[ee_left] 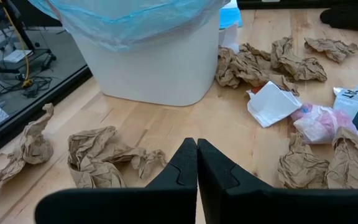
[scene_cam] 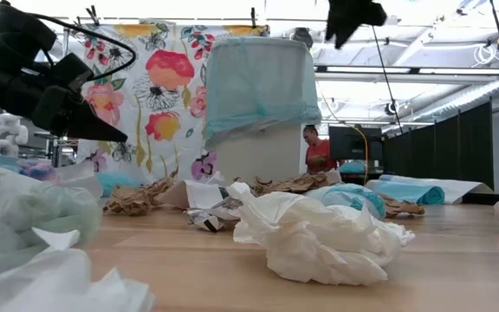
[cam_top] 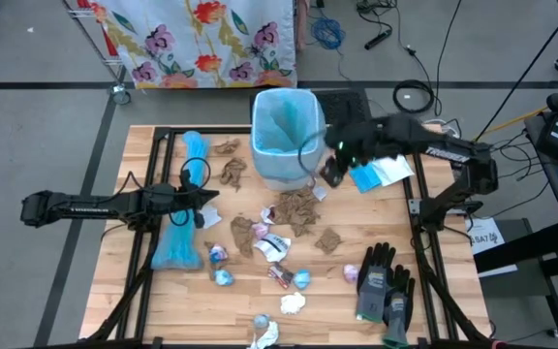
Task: Place trash/remove bag and relplace
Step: Put the white paper into the blue trash bag inside the white trash bin
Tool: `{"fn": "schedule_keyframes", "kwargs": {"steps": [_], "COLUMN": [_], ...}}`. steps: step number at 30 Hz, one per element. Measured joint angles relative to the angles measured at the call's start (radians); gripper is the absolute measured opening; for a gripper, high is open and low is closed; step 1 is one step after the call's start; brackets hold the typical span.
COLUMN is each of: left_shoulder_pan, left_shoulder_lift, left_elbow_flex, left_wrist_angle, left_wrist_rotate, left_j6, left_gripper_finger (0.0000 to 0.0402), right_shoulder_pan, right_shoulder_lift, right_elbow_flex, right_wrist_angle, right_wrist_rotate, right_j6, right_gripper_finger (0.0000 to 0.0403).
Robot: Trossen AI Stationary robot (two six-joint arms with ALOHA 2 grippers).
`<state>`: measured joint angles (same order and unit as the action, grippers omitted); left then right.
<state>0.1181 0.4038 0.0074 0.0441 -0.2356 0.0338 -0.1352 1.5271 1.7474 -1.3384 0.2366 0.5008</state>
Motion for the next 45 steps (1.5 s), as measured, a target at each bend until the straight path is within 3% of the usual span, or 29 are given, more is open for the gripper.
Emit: {"fn": "schedule_keyframes", "kwargs": {"steps": [5, 13, 18, 21, 28, 34, 37, 40, 45], "left_shoulder_pan": [0.000, 0.000, 0.000, 0.000, 0.000, 0.000, 0.000, 0.000, 0.000], "left_shoulder_lift": [0.000, 0.000, 0.000, 0.000, 0.000, 0.000, 0.000, 0.000, 0.000], "left_elbow_flex": [0.000, 0.000, 0.000, 0.000, 0.000, 0.000, 0.000, 0.000, 0.000], "left_wrist_angle": [0.000, 0.000, 0.000, 0.000, 0.000, 0.000, 0.000, 0.000, 0.000], "left_wrist_rotate": [0.000, 0.000, 0.000, 0.000, 0.000, 0.000, 0.000, 0.000, 0.000], "left_j6": [0.000, 0.000, 0.000, 0.000, 0.000, 0.000, 0.000, 0.000, 0.000], "left_gripper_finger": [0.0002, 0.0002, 0.0002, 0.0002, 0.0002, 0.0002, 0.0002, 0.0002, 0.0002], "right_shoulder_pan": [0.131, 0.217, 0.190, 0.162, 0.080, 0.002, -0.033, -0.073, -0.115], "right_shoulder_lift": [-0.068, -0.192, -0.190, -0.153, -0.091, -0.035, -0.008, 0.007, 0.005], "right_elbow_flex": [-0.255, -0.751, -0.987, -1.085, -1.183, -1.193, -1.191, -1.193, -1.193], "right_wrist_angle": [0.091, 0.544, 0.923, 1.059, 1.212, 1.407, 1.454, 1.460, 1.463], "right_wrist_rotate": [0.061, 0.072, 0.083, 0.130, 0.240, 0.107, 0.100, 0.079, -0.050], "right_j6": [0.137, 0.296, 0.250, 0.180, 0.104, -0.091, -0.121, -0.122, -0.161], "right_gripper_finger": [0.0173, 0.0160, 0.0160, 0.0160, 0.0160, 0.0160, 0.0156, 0.0122, 0.0013]}}
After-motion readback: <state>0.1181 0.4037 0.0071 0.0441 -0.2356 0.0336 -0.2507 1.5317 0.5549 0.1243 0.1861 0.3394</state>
